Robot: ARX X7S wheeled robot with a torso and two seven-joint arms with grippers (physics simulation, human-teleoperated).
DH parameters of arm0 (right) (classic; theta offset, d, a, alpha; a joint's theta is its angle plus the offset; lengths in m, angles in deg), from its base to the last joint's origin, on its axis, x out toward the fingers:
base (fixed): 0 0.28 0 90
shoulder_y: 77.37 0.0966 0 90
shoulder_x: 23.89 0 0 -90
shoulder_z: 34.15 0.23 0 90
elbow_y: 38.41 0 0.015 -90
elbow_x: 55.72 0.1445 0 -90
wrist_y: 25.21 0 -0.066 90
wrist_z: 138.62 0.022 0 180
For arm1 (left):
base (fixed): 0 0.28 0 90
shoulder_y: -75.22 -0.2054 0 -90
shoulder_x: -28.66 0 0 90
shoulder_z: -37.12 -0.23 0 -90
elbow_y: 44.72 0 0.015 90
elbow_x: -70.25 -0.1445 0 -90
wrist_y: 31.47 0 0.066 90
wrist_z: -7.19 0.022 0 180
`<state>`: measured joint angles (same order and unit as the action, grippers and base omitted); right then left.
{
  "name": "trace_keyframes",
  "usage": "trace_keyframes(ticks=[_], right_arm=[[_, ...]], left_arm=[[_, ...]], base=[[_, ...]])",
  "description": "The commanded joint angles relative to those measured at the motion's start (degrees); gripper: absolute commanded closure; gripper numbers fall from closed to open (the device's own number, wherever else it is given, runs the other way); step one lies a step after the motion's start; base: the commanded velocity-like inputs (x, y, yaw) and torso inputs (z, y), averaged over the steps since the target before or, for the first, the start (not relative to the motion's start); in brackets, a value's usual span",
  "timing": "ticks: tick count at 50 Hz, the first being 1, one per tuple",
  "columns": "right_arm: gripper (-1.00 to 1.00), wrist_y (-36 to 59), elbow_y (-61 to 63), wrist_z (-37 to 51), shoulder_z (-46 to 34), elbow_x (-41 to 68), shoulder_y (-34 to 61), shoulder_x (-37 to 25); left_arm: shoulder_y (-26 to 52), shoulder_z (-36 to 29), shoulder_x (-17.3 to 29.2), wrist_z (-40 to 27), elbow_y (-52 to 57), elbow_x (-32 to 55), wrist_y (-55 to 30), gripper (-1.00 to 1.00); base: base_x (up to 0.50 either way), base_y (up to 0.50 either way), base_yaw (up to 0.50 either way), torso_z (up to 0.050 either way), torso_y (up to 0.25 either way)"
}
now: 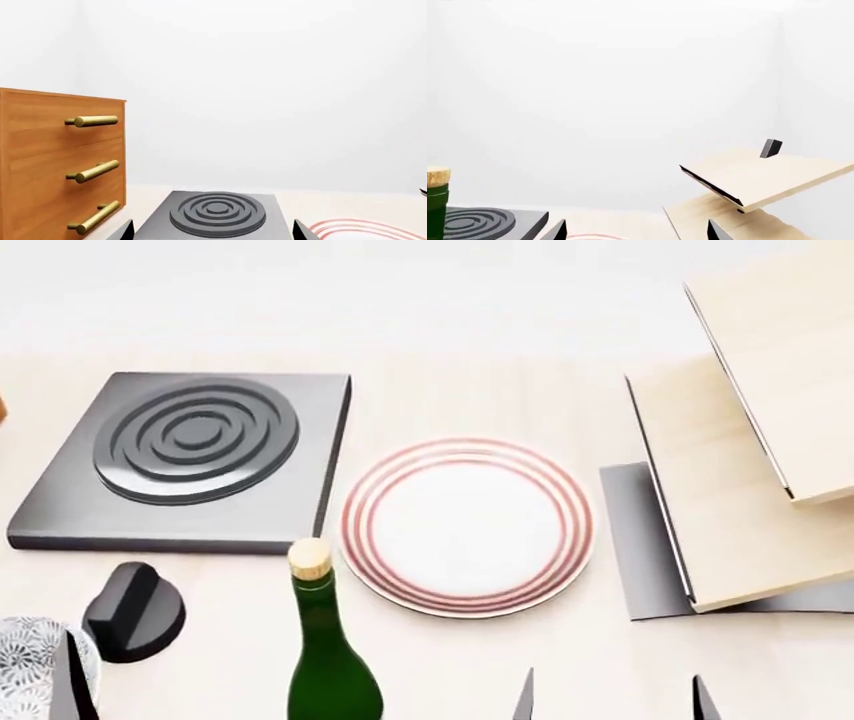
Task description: Pick up the akita bowl and put it on the plate.
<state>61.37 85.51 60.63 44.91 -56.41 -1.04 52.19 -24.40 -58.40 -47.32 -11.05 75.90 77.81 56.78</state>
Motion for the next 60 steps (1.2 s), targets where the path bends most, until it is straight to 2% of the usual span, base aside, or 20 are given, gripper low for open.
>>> trace_keyframes(ticks=[1,60], right_arm=[[-1.00,0.2,0.7,0.4,-0.3,0.0,0.1,-0.3],[-1.00,-0.5,0.1,2.0,-1.8,0.0,0.4,-1.8]], left_arm=[[0.1,-0.3,0.3,-0.3,-0.1,0.2,0.1,-1.00],[0.5,-1.6,1.7,-1.9,-0.5,0.6,0.3,-1.00]], base=[[0.14,0.00,0.00,0.000,0.000],[0.14,0.00,0.00,0.000,0.000]])
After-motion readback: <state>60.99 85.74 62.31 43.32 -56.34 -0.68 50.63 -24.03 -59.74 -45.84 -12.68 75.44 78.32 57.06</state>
